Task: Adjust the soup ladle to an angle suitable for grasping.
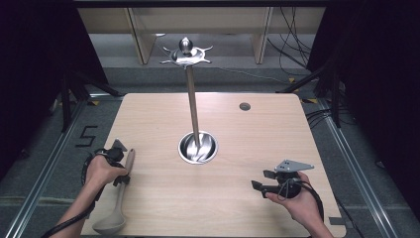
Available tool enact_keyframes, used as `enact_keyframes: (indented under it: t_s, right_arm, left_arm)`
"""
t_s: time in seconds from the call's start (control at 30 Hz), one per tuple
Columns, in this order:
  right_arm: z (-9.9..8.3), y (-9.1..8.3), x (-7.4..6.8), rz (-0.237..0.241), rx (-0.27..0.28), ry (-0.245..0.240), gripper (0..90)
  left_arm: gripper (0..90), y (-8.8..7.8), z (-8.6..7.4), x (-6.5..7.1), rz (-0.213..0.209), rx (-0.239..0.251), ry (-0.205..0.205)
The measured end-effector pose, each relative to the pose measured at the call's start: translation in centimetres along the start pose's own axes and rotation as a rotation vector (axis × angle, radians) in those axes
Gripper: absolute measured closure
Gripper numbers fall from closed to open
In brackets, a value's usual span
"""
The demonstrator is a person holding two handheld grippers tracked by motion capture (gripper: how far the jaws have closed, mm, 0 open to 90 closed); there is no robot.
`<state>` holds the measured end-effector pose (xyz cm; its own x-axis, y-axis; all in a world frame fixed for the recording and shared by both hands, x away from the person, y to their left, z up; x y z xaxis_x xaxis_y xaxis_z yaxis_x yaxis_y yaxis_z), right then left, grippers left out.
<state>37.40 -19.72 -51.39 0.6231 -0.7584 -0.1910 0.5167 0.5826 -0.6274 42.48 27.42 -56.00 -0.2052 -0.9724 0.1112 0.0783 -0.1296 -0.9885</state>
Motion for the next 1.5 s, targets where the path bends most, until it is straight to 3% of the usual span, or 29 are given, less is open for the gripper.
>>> enact_keyframes:
  t_s: [0.07,0.1,0.13,0.17,0.23,0.27,0.3,0.33,0.37,0.4,0.43,0.5,0.53,0.6,0.7,0.73,0.83,0.87,0.9,0.93,1.0,1.07,1.13,1.23,1.5]
  right_arm:
    - [0.0,0.0,0.1,-0.002,0.003,-0.011,35.7]
    - [0.0,0.0,0.1,0.000,0.002,-0.008,35.7]
    - [0.0,0.0,0.1,0.000,0.002,-0.008,35.7]
    - [0.1,0.0,0.3,-0.006,0.006,-0.028,35.7]
    - [-0.1,0.0,0.0,0.001,-0.004,0.000,35.7]
    - [0.1,0.0,0.3,-0.011,0.007,-0.029,35.7]
    - [0.0,0.0,0.1,-0.002,0.001,-0.004,35.7]
    - [0.0,0.0,0.0,0.001,0.000,0.000,35.7]
    - [0.0,0.1,-0.1,0.014,-0.001,0.011,35.7]
    - [0.0,0.0,0.0,0.000,-0.003,0.002,35.7]
    - [0.0,0.0,0.0,0.000,-0.001,0.000,35.7]
    - [0.1,0.0,0.3,-0.009,0.007,-0.028,35.7]
    - [0.0,0.0,0.0,0.001,0.000,0.000,35.7]
    - [0.0,0.0,0.0,-0.002,-0.001,0.002,35.7]
    - [0.0,0.0,0.0,0.002,0.000,-0.002,35.7]
    - [0.0,-0.1,0.0,-0.001,0.000,0.005,35.7]
    - [0.0,0.0,0.0,0.000,0.003,-0.001,35.8]
    - [0.0,0.0,0.0,0.001,0.003,-0.001,35.8]
    - [0.0,0.0,-0.1,0.001,-0.002,0.012,35.8]
    - [0.0,0.0,0.0,0.002,0.003,-0.002,35.8]
    - [0.0,0.0,-0.1,0.001,-0.002,0.013,35.8]
    - [0.0,0.0,-0.1,0.003,0.002,0.002,35.8]
    - [0.0,0.0,-0.2,0.012,0.000,0.010,35.8]
    - [0.0,0.0,-0.2,0.011,0.001,0.009,35.8]
    - [0.0,0.0,-0.1,0.005,0.003,0.003,35.8]
  left_arm:
    - [72.2,-0.2,-0.1,-0.3,0.004,-0.018,0.005]
    - [72.6,0.0,0.0,-0.2,-0.008,0.017,-0.011]
    - [73.5,0.0,0.0,-0.2,-0.008,0.017,-0.011]
    - [75.0,0.0,-0.1,-0.1,-0.040,0.053,-0.007]
    - [75.5,0.0,-0.3,-0.1,-0.050,0.079,0.004]
    - [75.5,-0.1,-0.4,-0.3,-0.049,0.086,0.017]
    - [75.5,-0.1,-0.6,0.0,-0.070,0.097,-0.028]
    - [75.5,-0.1,-0.8,0.0,-0.094,0.107,-0.029]
    - [75.5,-0.3,-1.0,-0.4,-0.110,0.118,0.031]
    - [75.5,-0.4,-1.2,-0.2,-0.125,0.130,0.006]
    - [75.5,-0.6,-1.3,-0.2,-0.128,0.152,0.023]
    - [75.5,-1.2,-1.6,-0.5,-0.124,0.178,0.095]
    - [75.5,-1.4,-1.6,-0.4,-0.123,0.200,0.099]
    - [75.6,-2.2,-1.9,-0.1,-0.131,0.252,0.104]
    - [75.6,-2.8,-2.1,0.0,-0.135,0.284,0.121]
    - [75.6,-3.7,-2.5,0.1,-0.142,0.334,0.163]
    - [75.6,-4.8,-2.9,0.4,-0.150,0.418,0.174]
    - [75.6,-5.2,-3.1,0.4,-0.152,0.450,0.205]
    - [75.6,-5.5,-3.1,0.5,-0.148,0.512,0.210]
    - [75.6,-5.7,-3.2,0.5,-0.136,0.537,0.228]
    - [75.6,-6.1,-3.8,0.4,-0.133,0.566,0.280]
    - [75.6,-6.4,-4.1,0.8,-0.154,0.631,0.301]
    - [75.7,-6.7,-4.3,1.2,-0.171,0.705,0.280]
    - [75.7,-7.5,-4.7,1.6,-0.212,0.772,0.259]
    - [75.8,-9.6,-5.3,1.6,-0.256,0.934,0.234]
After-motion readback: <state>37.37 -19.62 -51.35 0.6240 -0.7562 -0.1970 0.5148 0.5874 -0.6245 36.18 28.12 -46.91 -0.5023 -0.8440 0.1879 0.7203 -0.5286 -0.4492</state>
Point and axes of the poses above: each handheld gripper's, and its own axes: y roughly forward along the jaws, z roughly out of its top, x roughly to its right, the point moved 8 cm from there along y, roughly forward along the jaws
